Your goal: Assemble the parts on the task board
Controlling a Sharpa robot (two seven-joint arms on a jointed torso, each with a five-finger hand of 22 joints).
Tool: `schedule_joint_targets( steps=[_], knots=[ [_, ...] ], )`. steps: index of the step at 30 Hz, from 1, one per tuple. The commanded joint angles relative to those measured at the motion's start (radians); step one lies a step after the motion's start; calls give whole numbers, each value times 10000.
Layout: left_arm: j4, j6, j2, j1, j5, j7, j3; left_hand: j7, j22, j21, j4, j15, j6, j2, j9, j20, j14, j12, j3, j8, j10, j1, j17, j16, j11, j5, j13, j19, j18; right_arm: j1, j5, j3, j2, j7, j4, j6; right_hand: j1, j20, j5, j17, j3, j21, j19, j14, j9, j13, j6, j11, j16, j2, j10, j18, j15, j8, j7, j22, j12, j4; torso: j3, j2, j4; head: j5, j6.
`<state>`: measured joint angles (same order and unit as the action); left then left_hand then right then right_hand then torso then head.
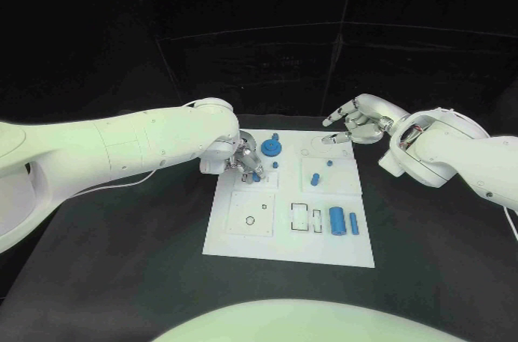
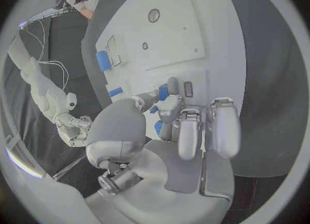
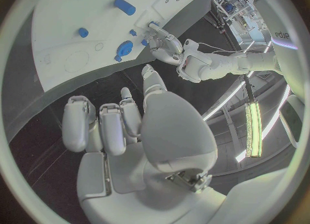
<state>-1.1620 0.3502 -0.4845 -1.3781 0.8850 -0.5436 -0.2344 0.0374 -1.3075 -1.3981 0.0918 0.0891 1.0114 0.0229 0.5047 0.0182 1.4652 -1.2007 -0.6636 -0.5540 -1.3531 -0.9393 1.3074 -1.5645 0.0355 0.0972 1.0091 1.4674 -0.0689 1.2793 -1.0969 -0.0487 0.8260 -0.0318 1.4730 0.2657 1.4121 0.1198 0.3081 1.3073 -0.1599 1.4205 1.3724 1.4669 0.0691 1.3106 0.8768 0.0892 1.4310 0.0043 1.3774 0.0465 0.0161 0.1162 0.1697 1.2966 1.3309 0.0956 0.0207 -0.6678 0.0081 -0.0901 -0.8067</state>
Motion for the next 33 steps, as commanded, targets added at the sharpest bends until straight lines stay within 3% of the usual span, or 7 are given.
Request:
schedule_joint_targets(
  steps=[1, 12, 21, 33],
  knots=[
    [22, 249, 36, 31, -2, -94, -14, -80, -195, 4, -919, 63, 168, 125, -17, -41, 1056, -12, -944, -48, -46, 7, 2634, -63, 53, 24, 9, 204, 156, 19, -34, 6, -2, 25, 24, -38, 4, -11, 64, 191, -59, -43, -65, 514, 0, 23, 54, -59, -60, 100, -6, 203, -88, 36, 17, -9, -23, -21, 1, 1, 0, 3, -18],
    [89, 441, 96, 34, -1, -103, -14, -107, -278, -23, -503, 59, 365, 14, -269, -27, 1056, -40, 358, 85, -101, 586, 2634, -63, 63, -9, 126, 216, 168, 20, -50, 6, 17, 11, 47, -35, 7, -12, 63, 175, -65, -48, -71, 510, -1, 9, 54, -59, -71, 100, -15, 205, -89, 38, 17, -17, -35, -21, 1, 2, 7, 20, -47],
    [109, 499, 116, 34, -2, -105, -14, -111, -322, -40, -265, 61, 429, 86, -389, -30, 1056, -30, 820, 148, -109, 783, 2634, -63, 65, -3, 149, 226, 174, 20, -56, 6, 24, 13, 56, -25, 7, -12, 63, 137, -68, -70, -99, 502, -1, -6, 54, -59, -94, 100, -27, 214, -89, 38, 16, -55, -50, -20, 0, 2, 10, 19, -51],
    [171, 429, 116, 36, -2, -104, -14, -119, -359, -48, 78, 64, 492, 13, -519, -31, 1056, 2, 1497, 199, -107, 1070, 2634, -63, 70, -8, 153, 232, 179, 20, -57, 7, 40, 23, 66, 6, 4, -14, 59, 84, -85, -102, -139, 489, -4, -47, 46, -59, -128, 95, -60, 227, -90, 36, 18, -110, -88, -15, -1, 5, 7, 15, -38]
  ],
)
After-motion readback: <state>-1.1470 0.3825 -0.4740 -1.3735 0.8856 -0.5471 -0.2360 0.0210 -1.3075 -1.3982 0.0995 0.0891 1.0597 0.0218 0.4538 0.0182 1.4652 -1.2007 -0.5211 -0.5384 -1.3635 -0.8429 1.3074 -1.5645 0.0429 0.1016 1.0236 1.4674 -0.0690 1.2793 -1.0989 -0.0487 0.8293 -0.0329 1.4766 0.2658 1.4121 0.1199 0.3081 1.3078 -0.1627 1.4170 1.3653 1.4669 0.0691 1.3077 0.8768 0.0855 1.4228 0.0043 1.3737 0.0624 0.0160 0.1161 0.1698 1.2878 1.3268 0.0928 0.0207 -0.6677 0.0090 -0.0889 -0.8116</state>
